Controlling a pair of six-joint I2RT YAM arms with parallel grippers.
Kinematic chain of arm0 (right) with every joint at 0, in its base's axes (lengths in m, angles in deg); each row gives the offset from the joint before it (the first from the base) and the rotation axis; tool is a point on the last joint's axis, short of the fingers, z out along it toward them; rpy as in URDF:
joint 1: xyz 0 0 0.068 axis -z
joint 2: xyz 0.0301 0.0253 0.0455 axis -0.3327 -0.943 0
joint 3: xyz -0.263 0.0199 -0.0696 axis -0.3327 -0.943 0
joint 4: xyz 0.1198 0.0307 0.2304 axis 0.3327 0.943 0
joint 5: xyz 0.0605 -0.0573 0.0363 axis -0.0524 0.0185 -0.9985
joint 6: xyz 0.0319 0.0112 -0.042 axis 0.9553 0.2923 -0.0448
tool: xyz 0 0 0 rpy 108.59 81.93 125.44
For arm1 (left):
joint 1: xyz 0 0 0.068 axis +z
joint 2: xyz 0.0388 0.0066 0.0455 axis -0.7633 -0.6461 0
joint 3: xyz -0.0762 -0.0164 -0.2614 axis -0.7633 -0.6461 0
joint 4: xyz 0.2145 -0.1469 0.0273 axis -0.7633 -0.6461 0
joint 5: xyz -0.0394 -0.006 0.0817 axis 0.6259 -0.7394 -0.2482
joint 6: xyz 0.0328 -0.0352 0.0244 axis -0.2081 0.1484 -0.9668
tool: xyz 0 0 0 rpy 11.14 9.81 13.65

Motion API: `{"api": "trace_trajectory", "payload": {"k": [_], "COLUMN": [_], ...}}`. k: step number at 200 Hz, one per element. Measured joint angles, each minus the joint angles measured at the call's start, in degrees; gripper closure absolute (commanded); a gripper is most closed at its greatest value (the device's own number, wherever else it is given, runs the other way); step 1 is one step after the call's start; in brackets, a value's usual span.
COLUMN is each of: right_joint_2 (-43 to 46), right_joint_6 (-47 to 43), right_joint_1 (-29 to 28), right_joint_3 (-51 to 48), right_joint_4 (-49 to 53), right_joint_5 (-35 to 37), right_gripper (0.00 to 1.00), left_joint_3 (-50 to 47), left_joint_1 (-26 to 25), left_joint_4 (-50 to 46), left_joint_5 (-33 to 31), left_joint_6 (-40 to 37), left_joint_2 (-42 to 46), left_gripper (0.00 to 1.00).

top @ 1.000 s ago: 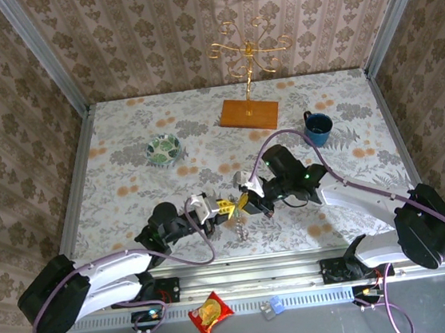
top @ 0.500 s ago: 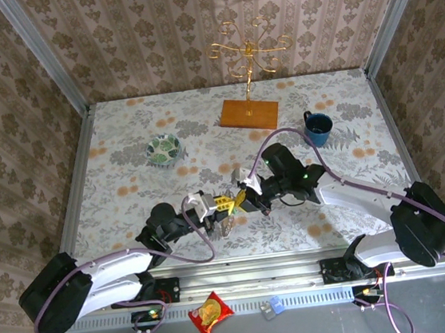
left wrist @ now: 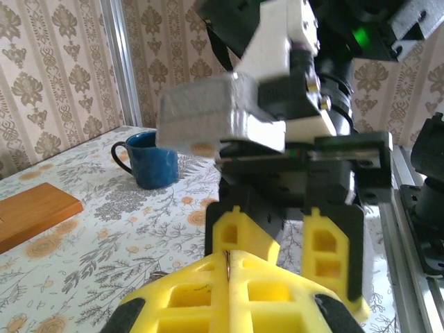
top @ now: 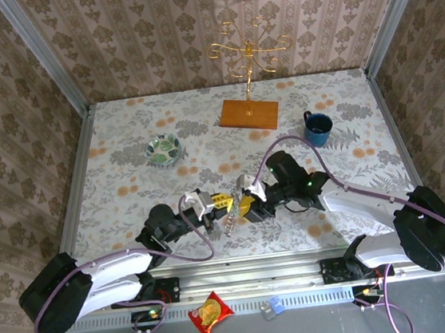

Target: Put the keys on the keyring

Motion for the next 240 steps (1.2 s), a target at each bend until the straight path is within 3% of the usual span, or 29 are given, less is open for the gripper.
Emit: {"api": "trace_trajectory", "payload": {"k": [54, 112, 138, 195, 240], "right_joint_2": [0.24, 0.31, 1.38, 2.82, 6.43], "right_joint_6": [2.03, 2.56, 2.6, 1.42, -0.07], "right_joint_1": [-3.13, -6.27, -6.97, -7.17, -7.17], "right_joint_3": [-3.43, -4.44, -5.16, -5.46, -5.46], "right_joint_4": [-8.87, -16.74, -19.02, -20.13, -17.59], "right_joint_5": [5.46, 14.99, 17.51, 19.54, 21.18], "right_gripper": [0.55, 0.6, 0.68, 0.99, 1.0], "left_joint_3": [0.0, 0.0, 0.0, 0.0, 0.0], "left_joint_1": [-0.13, -0.87, -0.87, -0.87, -0.87], "left_joint_4": [0.81, 0.87, 1.05, 0.98, -1.84], "left_joint_5": [-2.73, -4.02, -4.48, -5.55, -6.14], "left_joint_6": [0.66, 1.14, 1.27, 1.25, 0.87], "left_joint_2": [0.26, 0.48, 0.48, 0.83, 4.09], "left_gripper": [1.0, 1.0, 1.0, 1.0, 1.0]}}
